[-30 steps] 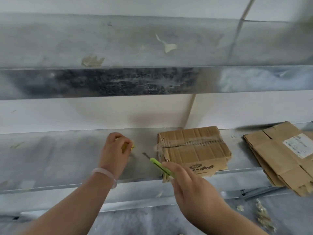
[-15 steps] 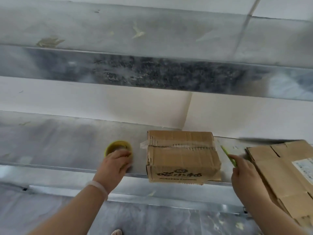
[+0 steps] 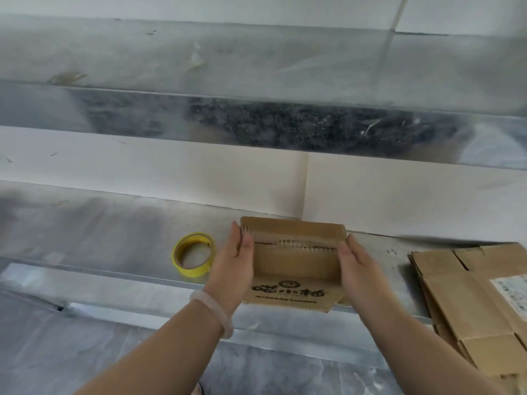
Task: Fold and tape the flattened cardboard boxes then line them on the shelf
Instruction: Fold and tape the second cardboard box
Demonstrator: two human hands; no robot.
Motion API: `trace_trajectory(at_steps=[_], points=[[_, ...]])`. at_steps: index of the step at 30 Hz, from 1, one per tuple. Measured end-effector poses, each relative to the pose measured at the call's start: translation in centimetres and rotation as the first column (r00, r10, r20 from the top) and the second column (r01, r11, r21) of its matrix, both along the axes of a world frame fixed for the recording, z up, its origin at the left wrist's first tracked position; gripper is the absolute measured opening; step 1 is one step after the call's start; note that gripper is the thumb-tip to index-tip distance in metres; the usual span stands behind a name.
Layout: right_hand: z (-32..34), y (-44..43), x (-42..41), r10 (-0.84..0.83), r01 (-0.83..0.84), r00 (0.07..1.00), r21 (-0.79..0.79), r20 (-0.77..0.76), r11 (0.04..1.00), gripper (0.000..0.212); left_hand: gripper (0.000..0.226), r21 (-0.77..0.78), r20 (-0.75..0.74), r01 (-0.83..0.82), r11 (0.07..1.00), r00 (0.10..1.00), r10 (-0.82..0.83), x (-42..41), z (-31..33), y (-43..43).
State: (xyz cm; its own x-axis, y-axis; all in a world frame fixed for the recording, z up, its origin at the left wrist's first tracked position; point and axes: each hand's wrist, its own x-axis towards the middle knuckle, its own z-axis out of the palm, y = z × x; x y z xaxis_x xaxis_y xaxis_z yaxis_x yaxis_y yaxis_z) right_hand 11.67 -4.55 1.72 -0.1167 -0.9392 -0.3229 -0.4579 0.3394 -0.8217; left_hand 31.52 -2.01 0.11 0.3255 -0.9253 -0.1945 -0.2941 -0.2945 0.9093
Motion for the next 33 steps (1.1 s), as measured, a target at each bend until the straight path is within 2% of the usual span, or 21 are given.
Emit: trace_trajectory(at_steps=[3, 5, 7, 8, 10, 14, 16, 18, 21, 24, 26, 28, 33], points=[[0.3, -0.7, 1.1, 0.009, -0.01, 1.0, 0.091, 0.006, 0.996, 0.048, 0.055, 0.085, -0.042, -0.078, 0.993, 0.996, 0.081, -1.0, -0.2, -1.2], [0.3, -1.3, 1.2, -0.014, 0.012, 1.0, 0.105, 0.023, 0.994, 0.053, 0.068, 0.149, -0.039, -0.112, 0.982, 0.992, 0.119, -0.8, -0.3, -2.4], [0.2, -1.8, 1.6, -0.064, 0.066, 0.998, 0.119, -0.023, 0.991, 0.067, 0.083, 0.193, 0.081, -0.123, 0.973, 0.991, 0.11, -0.9, -0.2, -3.2], [0.1, -1.9, 1.9, -0.09, 0.096, 0.994, 0.103, -0.058, 0.99, 0.07, 0.082, 0.192, 0.14, -0.128, 0.973, 0.985, 0.102, -1.1, -0.2, -3.3], [-0.1, -2.0, 2.2, -0.125, 0.132, 0.987, 0.066, -0.098, 0.989, 0.066, 0.069, 0.16, 0.207, -0.141, 0.977, 0.972, 0.106, -1.3, -0.2, -3.2], [-0.6, -1.8, 1.8, -0.137, 0.138, 0.988, 0.013, -0.066, 0.99, 0.042, 0.036, 0.133, 0.167, -0.126, 0.983, 0.981, 0.103, -1.2, -0.3, -3.0], [-0.9, -1.7, 1.5, -0.114, 0.113, 0.991, -0.017, -0.073, 0.993, 0.028, 0.03, 0.116, 0.184, -0.125, 0.985, 0.978, 0.102, -1.1, -0.6, -3.1], [-1.1, -1.6, 1.4, -0.094, 0.091, 0.992, -0.037, -0.081, 0.995, 0.023, 0.031, 0.086, 0.204, -0.126, 0.988, 0.973, 0.106, -1.1, -0.8, -3.1], [-1.4, -1.5, 1.3, -0.081, 0.08, 0.995, -0.02, -0.065, 0.997, 0.027, 0.034, 0.075, 0.137, -0.111, 0.991, 0.985, 0.1, -0.9, -1.4, -3.0], [-1.6, -1.7, 1.0, -0.067, 0.067, 0.998, -0.01, -0.021, 0.998, 0.032, 0.038, 0.073, -0.011, -0.11, 0.991, 0.994, 0.111, -0.7, -1.5, -3.0], [-1.6, -1.9, 0.8, -0.037, 0.037, 0.999, 0.018, 0.004, 0.999, 0.035, 0.032, 0.108, -0.098, -0.103, 0.989, 0.989, 0.113, -0.6, -1.1, -2.8], [-1.8, -2.2, 0.6, -0.017, 0.012, 0.998, 0.078, 0.058, 0.997, 0.041, 0.028, 0.155, -0.143, -0.091, 0.984, 0.983, 0.113, -0.5, -0.7, -2.7], [-3.0, -3.1, 0.0, -0.015, -0.014, 0.993, 0.238, 0.119, 0.971, 0.064, 0.042, 0.24, -0.208, -0.111, 0.964, 0.964, 0.163, -0.1, -0.7, -3.0]])
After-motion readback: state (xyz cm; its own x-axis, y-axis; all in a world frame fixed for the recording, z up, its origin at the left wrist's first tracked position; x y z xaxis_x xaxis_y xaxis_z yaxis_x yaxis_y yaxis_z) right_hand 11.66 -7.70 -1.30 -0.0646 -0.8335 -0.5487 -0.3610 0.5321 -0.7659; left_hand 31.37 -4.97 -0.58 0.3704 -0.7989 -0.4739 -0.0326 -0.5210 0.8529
